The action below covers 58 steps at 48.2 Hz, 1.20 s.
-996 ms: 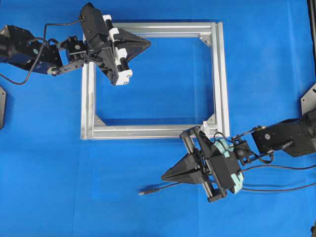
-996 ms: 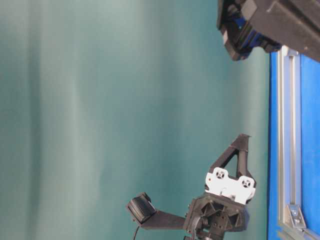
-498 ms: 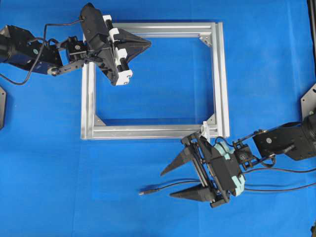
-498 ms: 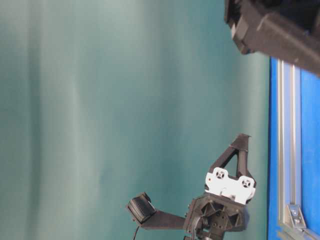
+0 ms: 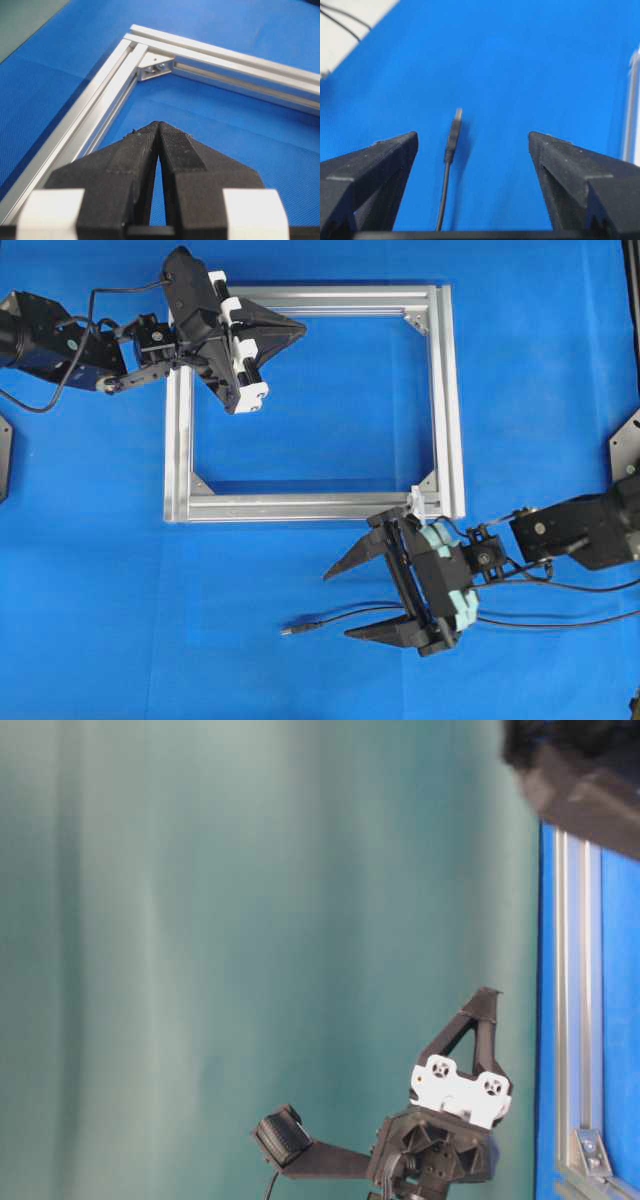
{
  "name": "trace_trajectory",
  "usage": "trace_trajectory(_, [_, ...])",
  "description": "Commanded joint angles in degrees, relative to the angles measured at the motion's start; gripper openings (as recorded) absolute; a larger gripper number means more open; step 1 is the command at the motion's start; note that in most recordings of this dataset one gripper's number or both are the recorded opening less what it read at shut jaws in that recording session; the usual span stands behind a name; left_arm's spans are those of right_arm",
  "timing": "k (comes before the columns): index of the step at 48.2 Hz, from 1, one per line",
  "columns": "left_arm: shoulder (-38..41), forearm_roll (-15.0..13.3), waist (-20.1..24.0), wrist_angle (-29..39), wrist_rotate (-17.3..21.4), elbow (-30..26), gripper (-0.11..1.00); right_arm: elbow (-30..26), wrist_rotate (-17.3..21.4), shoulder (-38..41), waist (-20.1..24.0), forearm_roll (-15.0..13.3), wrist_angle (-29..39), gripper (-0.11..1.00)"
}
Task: Insert the wire through the string loop located on the right side.
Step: 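Lower the right gripper over the black USB cable near its plug end, then close the right gripper on the cable just behind the USB plug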
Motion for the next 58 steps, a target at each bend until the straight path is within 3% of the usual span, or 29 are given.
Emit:
trace_trajectory(1, [-1.41, 0.18, -0.09, -0.44, -0.09, -1.05, 0.00, -1.32, 0.00, 0.70, 1.14, 1.49, -0.18, 0.80])
trace_trajectory(15, [-1.41, 0.18, -0.18, -0.44, -0.09, -1.23, 0.00, -3.96, 0.00, 7.03, 2.46, 5.27, -0.44, 0.80])
trace_trajectory(36, [-1.41, 0.26, -0.09, -0.44, -0.09, -1.23, 0.00, -4.31, 0.00, 8.88, 2.46, 6.50, -1.58, 0.74])
trace_trajectory(41, [-1.41, 0.26, -0.18, -0.53, -0.09, -1.14, 0.00, -4.31, 0.00, 8.88, 2.46, 6.50, -1.49, 0.60])
trace_trajectory(46, [-1.41, 0.26, -0.09, -0.44, -0.09, -1.23, 0.00, -4.04, 0.00, 8.79, 2.46, 6.50, -1.58, 0.29])
trace_trajectory(51, [-1.41, 0.26, -0.09, -0.53, 0.00, -1.23, 0.00, -4.04, 0.00, 8.79, 2.46, 6.50, -1.58, 0.06])
trace_trajectory(54, [-1.41, 0.26, -0.09, -0.44, 0.00, -1.32, 0.00, -4.22, 0.00, 8.79, 2.46, 6.50, -1.67, -0.01])
trace_trajectory(58, [-1.41, 0.26, -0.18, -0.53, 0.00, -1.32, 0.00, -4.22, 0.00, 8.79, 2.46, 6.50, -1.67, -0.03])
